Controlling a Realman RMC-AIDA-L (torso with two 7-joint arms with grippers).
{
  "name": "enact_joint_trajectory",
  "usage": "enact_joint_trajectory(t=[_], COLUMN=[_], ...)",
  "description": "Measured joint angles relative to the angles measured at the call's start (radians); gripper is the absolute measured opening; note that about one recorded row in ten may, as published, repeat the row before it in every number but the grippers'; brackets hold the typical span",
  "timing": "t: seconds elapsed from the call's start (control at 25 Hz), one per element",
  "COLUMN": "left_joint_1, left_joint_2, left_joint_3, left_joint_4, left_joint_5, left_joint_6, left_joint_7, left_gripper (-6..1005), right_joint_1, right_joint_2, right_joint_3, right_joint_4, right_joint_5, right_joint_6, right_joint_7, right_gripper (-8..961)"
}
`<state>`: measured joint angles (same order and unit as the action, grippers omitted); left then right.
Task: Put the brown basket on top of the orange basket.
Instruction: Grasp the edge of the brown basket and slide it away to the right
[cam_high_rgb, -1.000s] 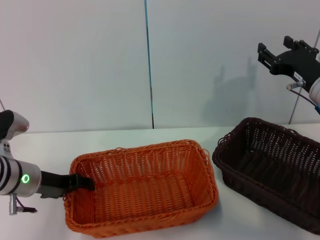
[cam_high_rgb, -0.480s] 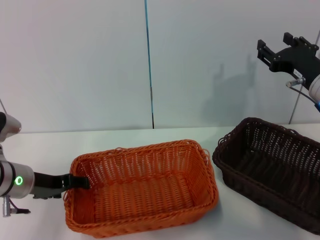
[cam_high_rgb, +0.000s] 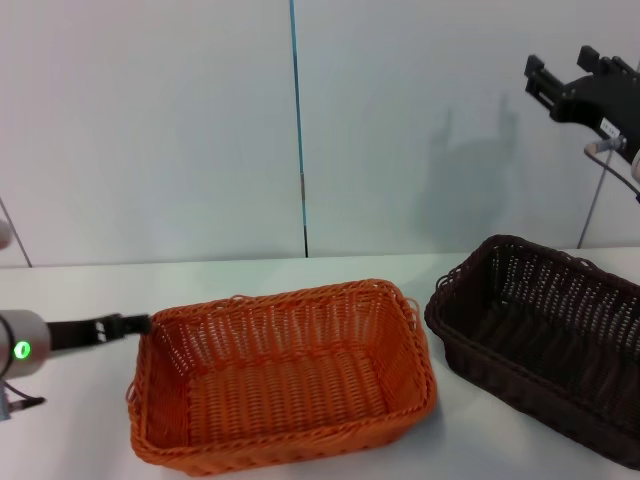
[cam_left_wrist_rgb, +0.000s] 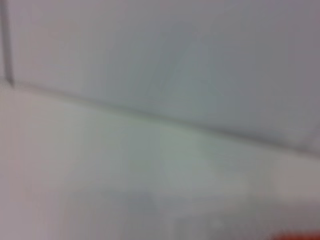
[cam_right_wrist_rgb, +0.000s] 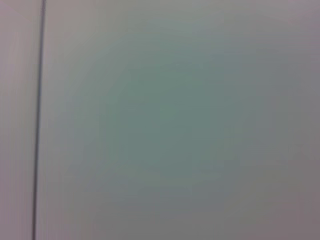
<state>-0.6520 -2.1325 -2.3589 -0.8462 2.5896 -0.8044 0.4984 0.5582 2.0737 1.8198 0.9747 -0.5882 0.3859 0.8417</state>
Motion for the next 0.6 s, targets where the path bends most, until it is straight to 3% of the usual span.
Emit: enact_joint_trajectory(t=[0.12,0.36,0.6], left_joint_1=[0.04,0.108,0.254], left_joint_2=[-0.027,-0.03,-0.032], left_joint_3=[0.008,0.076,0.365], left_joint_4=[-0.068,-0.09,-0.242], left_joint_5=[-0.012,-0.151,-0.268], left_joint_6=[0.082,0.257,0.584], left_joint_7=[0.017,0.024,0.024], left_gripper=[912,911,910], right_joint_1=[-0.018,-0.047,-0.022], right_joint_2=[-0.001,-0.001,-0.016], right_joint_3=[0.002,-0.005,0.005], right_joint_4=[0.029,0.086,0.061], right_joint_5=[-0.004,-0.006,-0.007], right_joint_6=[-0.004,-0.057,-0.094], right_joint_7=[0.046,0.092,0.13], right_gripper=[680,680,680])
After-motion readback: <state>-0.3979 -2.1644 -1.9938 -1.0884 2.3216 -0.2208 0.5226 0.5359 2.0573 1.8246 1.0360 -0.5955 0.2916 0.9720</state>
